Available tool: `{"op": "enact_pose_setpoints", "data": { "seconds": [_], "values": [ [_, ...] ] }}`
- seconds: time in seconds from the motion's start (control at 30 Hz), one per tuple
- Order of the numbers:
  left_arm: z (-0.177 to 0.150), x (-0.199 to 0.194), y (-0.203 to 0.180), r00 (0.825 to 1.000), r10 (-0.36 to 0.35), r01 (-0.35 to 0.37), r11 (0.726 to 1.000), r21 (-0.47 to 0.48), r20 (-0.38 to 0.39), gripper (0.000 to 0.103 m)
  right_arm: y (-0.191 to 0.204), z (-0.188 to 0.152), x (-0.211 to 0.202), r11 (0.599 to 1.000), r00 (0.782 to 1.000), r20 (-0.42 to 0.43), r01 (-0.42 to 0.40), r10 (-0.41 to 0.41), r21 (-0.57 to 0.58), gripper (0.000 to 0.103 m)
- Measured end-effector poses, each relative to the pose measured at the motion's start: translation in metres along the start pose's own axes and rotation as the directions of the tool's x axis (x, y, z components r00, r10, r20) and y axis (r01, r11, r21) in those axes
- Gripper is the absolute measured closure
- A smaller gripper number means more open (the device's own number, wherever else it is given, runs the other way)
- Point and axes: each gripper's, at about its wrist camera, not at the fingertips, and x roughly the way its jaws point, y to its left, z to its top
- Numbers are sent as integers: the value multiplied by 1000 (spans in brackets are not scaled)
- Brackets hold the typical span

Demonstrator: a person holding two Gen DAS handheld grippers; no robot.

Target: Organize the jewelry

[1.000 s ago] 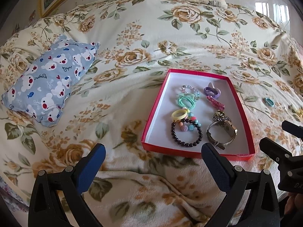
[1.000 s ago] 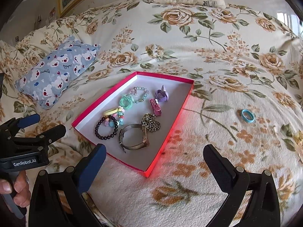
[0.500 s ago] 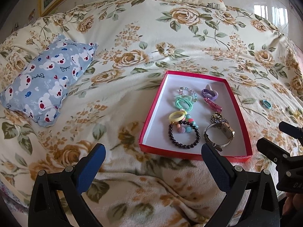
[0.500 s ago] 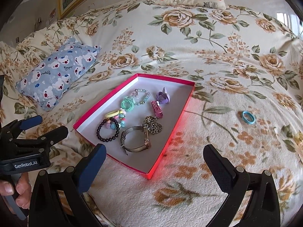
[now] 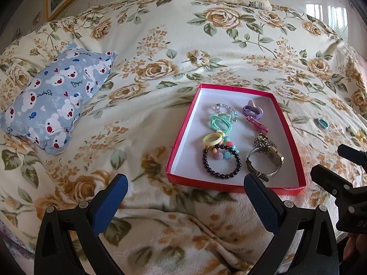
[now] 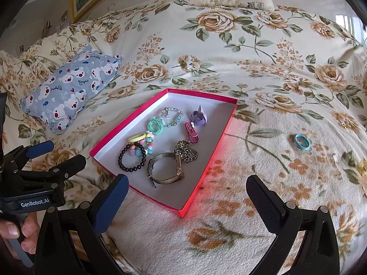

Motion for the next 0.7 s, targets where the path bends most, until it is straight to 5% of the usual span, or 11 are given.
{"op": "enact_pose_setpoints", "data": {
  "seconds": [0.7],
  "values": [
    [-3,-4,-1,1000,-8,8,1000,-9,10,1,4,1,-2,1000,1000,4,-6,6,-5,0]
  ]
}}
